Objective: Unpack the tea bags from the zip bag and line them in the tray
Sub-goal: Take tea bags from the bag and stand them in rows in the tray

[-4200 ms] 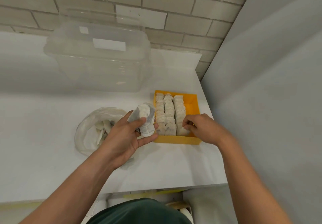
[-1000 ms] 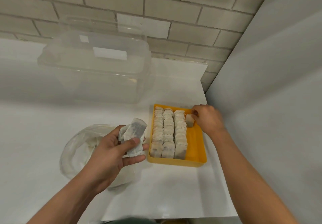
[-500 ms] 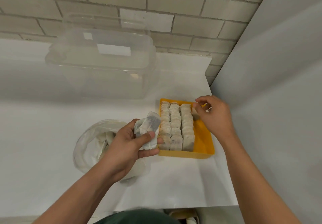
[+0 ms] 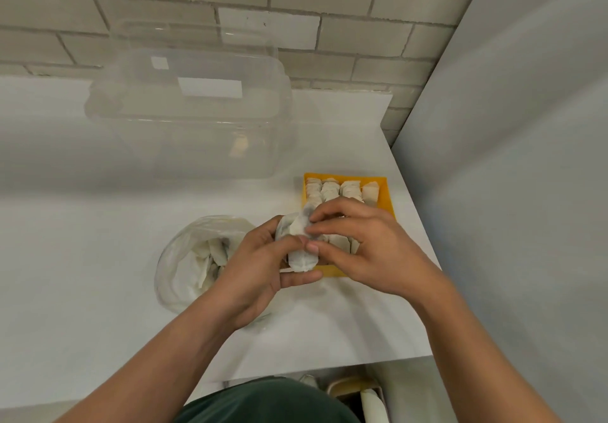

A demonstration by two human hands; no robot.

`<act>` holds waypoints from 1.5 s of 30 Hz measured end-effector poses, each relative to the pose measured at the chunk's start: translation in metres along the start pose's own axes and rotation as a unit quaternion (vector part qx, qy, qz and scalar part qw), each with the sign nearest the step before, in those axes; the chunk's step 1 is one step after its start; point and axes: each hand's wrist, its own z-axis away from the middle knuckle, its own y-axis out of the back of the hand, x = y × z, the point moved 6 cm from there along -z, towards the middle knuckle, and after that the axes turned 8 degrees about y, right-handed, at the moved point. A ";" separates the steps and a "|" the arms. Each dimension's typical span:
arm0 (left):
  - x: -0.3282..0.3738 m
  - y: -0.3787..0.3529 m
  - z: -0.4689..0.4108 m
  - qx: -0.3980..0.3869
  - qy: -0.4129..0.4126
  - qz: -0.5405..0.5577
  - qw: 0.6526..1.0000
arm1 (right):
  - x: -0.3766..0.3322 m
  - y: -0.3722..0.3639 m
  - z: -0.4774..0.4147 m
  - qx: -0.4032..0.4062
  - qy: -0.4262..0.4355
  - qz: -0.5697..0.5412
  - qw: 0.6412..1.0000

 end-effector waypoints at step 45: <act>-0.002 0.018 -0.009 0.054 0.013 0.044 0.997 | 0.165 0.052 0.011 -0.132 -0.251 0.301 0.911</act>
